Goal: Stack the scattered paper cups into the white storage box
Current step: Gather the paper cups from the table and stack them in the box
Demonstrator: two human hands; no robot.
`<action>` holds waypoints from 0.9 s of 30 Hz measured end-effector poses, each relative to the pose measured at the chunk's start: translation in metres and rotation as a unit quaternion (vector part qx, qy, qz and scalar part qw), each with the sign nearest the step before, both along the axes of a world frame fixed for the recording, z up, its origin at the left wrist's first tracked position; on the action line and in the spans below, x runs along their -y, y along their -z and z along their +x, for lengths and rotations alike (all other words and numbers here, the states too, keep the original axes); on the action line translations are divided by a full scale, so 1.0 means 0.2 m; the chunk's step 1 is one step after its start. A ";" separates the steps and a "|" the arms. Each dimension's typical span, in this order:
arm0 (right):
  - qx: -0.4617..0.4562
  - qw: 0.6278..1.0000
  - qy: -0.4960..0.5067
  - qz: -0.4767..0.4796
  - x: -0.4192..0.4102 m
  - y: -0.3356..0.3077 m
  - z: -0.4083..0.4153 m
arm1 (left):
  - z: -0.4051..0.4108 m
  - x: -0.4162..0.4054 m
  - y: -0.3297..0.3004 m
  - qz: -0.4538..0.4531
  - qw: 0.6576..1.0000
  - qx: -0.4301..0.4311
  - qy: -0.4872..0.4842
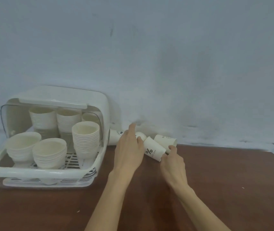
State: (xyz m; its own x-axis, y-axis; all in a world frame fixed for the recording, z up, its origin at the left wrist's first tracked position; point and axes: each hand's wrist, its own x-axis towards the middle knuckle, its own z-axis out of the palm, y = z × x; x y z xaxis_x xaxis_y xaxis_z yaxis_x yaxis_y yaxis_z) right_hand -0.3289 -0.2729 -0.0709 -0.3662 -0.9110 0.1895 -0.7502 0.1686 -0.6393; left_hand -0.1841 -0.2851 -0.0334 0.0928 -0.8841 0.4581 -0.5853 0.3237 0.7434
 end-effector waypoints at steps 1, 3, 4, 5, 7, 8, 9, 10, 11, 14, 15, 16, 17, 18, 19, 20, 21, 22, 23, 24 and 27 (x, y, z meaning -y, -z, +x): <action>0.011 1.000 0.002 -0.004 0.02 0.00 0.00 | -0.01 0.01 0.00 0.000 1.000 0.000 0.005; 0.029 0.999 0.016 -0.022 0.05 0.01 -0.01 | -0.03 0.03 0.02 0.003 1.000 0.007 0.017; 0.036 0.998 0.030 -0.030 0.07 0.02 -0.01 | -0.04 0.04 0.03 0.005 1.000 0.009 0.022; 0.043 0.997 0.049 -0.036 0.09 0.02 -0.02 | -0.04 0.04 0.04 0.007 1.000 0.012 0.027; 0.056 0.993 0.098 -0.036 0.13 0.01 -0.03 | -0.04 0.04 0.06 0.006 0.999 0.020 0.028; 0.065 0.990 0.123 -0.031 0.15 0.01 -0.03 | -0.04 0.04 0.06 0.006 0.999 0.021 0.027; 0.076 0.986 0.145 -0.025 0.17 0.01 -0.04 | -0.03 0.05 0.06 0.005 0.999 0.020 0.026; 0.087 0.983 0.162 -0.020 0.19 0.01 -0.04 | -0.03 0.05 0.06 0.004 0.999 0.020 0.025; 0.098 0.980 0.173 -0.014 0.20 0.01 -0.04 | -0.02 0.05 0.06 0.002 1.000 0.020 0.024; 0.127 0.976 0.180 0.001 0.27 0.04 -0.05 | -0.01 0.06 0.08 0.008 0.999 0.024 0.026; 0.134 0.975 0.174 0.004 0.29 0.06 -0.05 | 0.00 0.07 0.09 0.011 0.999 0.026 0.026; 0.141 0.975 0.170 0.007 0.30 0.07 -0.05 | 0.00 0.07 0.09 0.015 0.999 0.029 0.025; 0.146 0.975 0.167 0.008 0.31 0.08 -0.05 | 0.01 0.08 0.10 0.018 0.999 0.031 0.023; 0.149 0.975 0.167 0.006 0.33 0.08 -0.05 | 0.01 0.08 0.11 0.021 0.999 0.033 0.021; 0.153 0.974 0.167 0.003 0.34 0.07 -0.05 | 0.02 0.09 0.12 0.025 0.999 0.035 0.019; 0.157 0.974 0.165 -0.004 0.34 0.07 -0.05 | 0.02 0.09 0.13 0.029 0.999 0.037 0.018; 0.157 0.974 0.162 -0.011 0.35 0.05 -0.06 | 0.03 0.10 0.13 0.031 0.999 0.038 0.016; 0.153 0.975 0.159 -0.015 0.35 0.05 -0.06 | 0.03 0.10 0.14 0.037 0.998 0.041 0.013; 0.146 0.977 0.157 -0.016 0.35 0.04 -0.07 | 0.03 0.10 0.15 0.044 0.998 0.046 0.012; 0.139 0.978 0.154 -0.015 0.35 0.04 -0.07 | 0.03 0.10 0.15 0.050 0.997 0.055 0.011; 0.119 0.982 0.148 -0.010 0.33 0.03 -0.07 | 0.02 0.11 0.18 0.059 0.995 0.080 0.012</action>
